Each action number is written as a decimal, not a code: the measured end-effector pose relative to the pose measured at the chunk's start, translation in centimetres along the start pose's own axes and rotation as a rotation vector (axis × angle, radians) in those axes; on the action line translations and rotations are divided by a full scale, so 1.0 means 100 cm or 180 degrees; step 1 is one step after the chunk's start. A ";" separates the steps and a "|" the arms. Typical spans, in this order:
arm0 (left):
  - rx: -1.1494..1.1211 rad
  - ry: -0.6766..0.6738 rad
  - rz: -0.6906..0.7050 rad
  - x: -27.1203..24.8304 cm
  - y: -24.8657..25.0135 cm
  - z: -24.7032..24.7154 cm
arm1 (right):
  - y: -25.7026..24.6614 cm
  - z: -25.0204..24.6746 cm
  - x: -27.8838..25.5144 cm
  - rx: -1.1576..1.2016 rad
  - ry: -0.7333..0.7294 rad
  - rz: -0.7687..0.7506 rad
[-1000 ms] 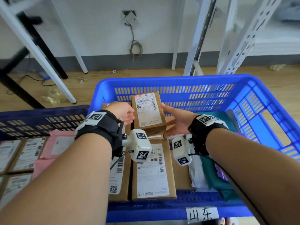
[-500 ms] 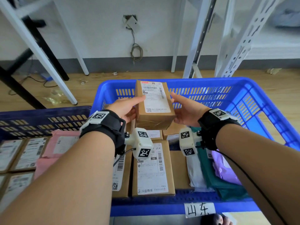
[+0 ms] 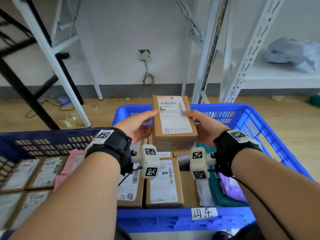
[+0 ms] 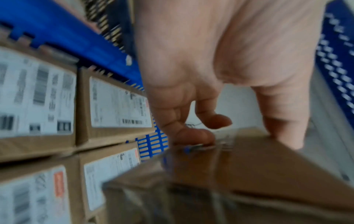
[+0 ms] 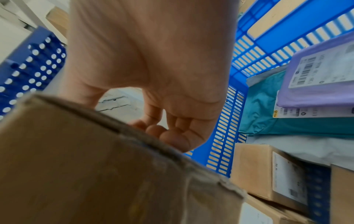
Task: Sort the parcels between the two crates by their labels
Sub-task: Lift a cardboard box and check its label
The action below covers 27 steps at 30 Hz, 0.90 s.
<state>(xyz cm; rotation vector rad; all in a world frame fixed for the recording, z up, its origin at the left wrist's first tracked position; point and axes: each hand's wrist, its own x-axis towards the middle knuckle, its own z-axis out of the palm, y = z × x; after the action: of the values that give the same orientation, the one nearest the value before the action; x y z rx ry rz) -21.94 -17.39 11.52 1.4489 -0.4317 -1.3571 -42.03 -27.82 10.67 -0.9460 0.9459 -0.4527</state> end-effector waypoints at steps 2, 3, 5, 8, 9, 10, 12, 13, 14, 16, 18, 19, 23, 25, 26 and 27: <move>0.0130 0.0015 0.0133 -0.010 0.001 0.001 | 0.001 0.001 -0.009 -0.0027 -0.0013 -0.0090; 0.0193 -0.0025 0.0203 -0.017 0.001 0.001 | 0.001 0.002 -0.014 -0.0063 -0.0041 -0.0159; 0.0351 -0.0123 0.0323 -0.026 0.001 -0.001 | 0.002 0.004 -0.021 -0.0138 -0.0132 -0.0320; 0.0442 -0.0180 0.0421 -0.032 -0.002 -0.012 | 0.004 0.008 -0.028 -0.0250 -0.0337 -0.0479; 0.0432 -0.0193 0.0428 -0.033 -0.002 -0.015 | 0.005 0.011 -0.030 -0.0299 -0.0390 -0.0508; 0.0430 -0.0205 0.0426 -0.033 -0.003 -0.017 | 0.006 0.011 -0.031 -0.0341 -0.0436 -0.0524; 0.0501 -0.0222 0.0402 -0.034 -0.004 -0.018 | 0.007 0.012 -0.031 -0.0403 -0.0457 -0.0510; 0.0557 -0.0220 0.0397 -0.034 -0.004 -0.017 | 0.007 0.012 -0.031 -0.0427 -0.0451 -0.0488; 0.0615 -0.0208 0.0401 -0.034 -0.005 -0.016 | 0.008 0.011 -0.031 -0.0448 -0.0435 -0.0465; 0.0663 -0.0190 0.0413 -0.031 -0.005 -0.014 | 0.009 0.009 -0.029 -0.0478 -0.0408 -0.0430; 0.0648 -0.0211 0.0421 -0.030 -0.005 -0.012 | 0.008 0.008 -0.029 -0.0468 -0.0381 -0.0428; 0.0630 -0.0218 0.0426 -0.029 -0.005 -0.011 | 0.007 0.008 -0.029 -0.0462 -0.0359 -0.0436; 0.0565 -0.0224 0.0465 -0.025 -0.007 -0.010 | 0.007 0.008 -0.028 -0.0423 -0.0307 -0.0451; 0.0553 -0.0234 0.0440 -0.023 -0.007 -0.009 | 0.007 0.007 -0.026 -0.0427 -0.0311 -0.0419; 0.0546 -0.0234 0.0434 -0.023 -0.006 -0.009 | 0.007 0.006 -0.025 -0.0428 -0.0308 -0.0393; 0.0544 -0.0232 0.0433 -0.023 -0.006 -0.009 | 0.008 0.005 -0.025 -0.0428 -0.0324 -0.0362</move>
<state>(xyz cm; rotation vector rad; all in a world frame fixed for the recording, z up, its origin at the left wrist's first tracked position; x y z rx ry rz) -22.06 -14.94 11.94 1.4828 -0.6955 -1.2914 -43.01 -25.47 11.33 -1.1387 0.8406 -0.4366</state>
